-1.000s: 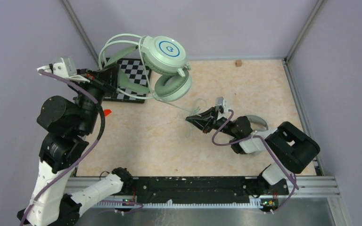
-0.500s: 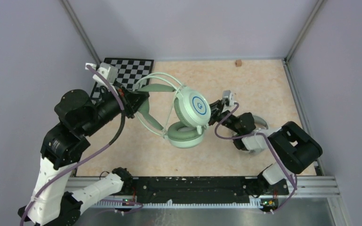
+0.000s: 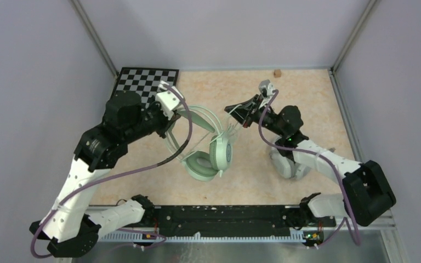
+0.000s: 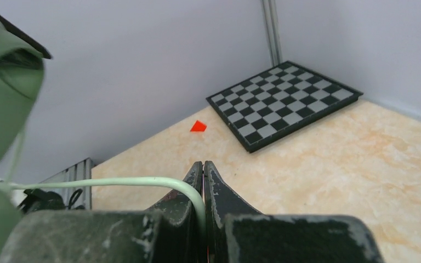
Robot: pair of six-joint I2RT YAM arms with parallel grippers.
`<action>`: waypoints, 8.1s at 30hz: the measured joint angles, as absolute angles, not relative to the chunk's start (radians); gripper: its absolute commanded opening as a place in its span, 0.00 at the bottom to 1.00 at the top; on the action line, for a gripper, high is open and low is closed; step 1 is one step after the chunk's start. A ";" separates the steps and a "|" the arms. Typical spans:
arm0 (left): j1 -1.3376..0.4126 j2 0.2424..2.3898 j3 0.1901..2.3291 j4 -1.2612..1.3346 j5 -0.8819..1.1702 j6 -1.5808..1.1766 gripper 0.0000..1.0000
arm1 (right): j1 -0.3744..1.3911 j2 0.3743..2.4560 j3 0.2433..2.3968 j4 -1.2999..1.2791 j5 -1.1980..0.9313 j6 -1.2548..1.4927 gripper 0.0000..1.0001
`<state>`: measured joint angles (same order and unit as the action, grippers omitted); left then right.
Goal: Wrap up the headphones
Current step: Wrap the headphones cable around the headphones.
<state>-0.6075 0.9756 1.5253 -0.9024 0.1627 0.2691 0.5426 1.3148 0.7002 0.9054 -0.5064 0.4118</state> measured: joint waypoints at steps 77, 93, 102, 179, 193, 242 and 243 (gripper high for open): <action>-0.616 1.098 1.311 -0.603 -0.361 -0.199 0.00 | 1.057 1.164 0.864 0.431 -0.338 0.525 0.18; -0.616 1.097 1.320 -0.498 -0.302 -0.417 0.00 | 1.134 1.074 0.802 0.321 -0.076 0.259 0.17; -0.616 1.079 1.320 -0.455 -0.228 -0.498 0.00 | 1.159 1.074 0.640 0.468 -0.046 0.108 0.18; -0.615 1.134 1.392 -0.792 0.142 0.593 0.00 | 0.571 0.900 0.600 0.358 -0.477 0.424 0.01; -0.643 1.102 1.266 -0.613 -0.063 0.591 0.00 | 0.559 0.953 0.640 0.519 -0.764 0.730 0.06; -0.773 1.114 1.245 -0.379 -0.634 -0.048 0.00 | 0.951 1.126 0.642 0.591 -0.410 0.591 0.17; -0.773 1.103 1.241 -0.369 -0.628 -0.070 0.00 | 0.957 1.108 0.641 0.582 -0.377 0.575 0.17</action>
<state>-0.7731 1.1030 1.2407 -0.3691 -0.6285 -0.0700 0.9565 1.1076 0.6415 0.5819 -0.3775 0.5755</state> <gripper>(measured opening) 0.046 0.166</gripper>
